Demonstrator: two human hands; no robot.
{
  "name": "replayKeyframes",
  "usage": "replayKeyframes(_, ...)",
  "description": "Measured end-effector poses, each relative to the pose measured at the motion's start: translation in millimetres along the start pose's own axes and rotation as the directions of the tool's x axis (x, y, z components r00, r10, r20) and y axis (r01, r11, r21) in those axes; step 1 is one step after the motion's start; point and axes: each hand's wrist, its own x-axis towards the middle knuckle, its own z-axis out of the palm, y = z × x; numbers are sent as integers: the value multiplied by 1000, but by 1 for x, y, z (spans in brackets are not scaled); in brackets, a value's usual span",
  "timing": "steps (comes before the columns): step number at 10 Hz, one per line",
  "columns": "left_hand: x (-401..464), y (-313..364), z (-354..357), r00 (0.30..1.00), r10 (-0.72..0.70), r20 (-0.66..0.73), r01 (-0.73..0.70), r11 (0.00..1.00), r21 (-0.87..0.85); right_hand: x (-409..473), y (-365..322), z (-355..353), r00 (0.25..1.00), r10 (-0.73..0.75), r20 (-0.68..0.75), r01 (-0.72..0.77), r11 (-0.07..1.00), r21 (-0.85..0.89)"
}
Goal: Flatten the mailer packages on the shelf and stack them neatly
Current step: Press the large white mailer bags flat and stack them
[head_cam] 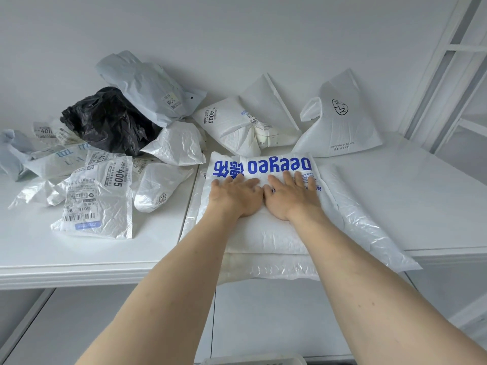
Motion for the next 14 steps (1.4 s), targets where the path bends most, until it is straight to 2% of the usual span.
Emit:
replayKeyframes(6, 2, 0, 7, 999, -1, -33, 2, 1000, 22, 0, 0, 4, 1000, -3, -19, 2, 999, -36)
replayKeyframes(14, 1, 0, 11, 1000, -19, -11, 19, 1000, -8, -1, 0, 8, 1000, 4, -13, -4, 1000, -20)
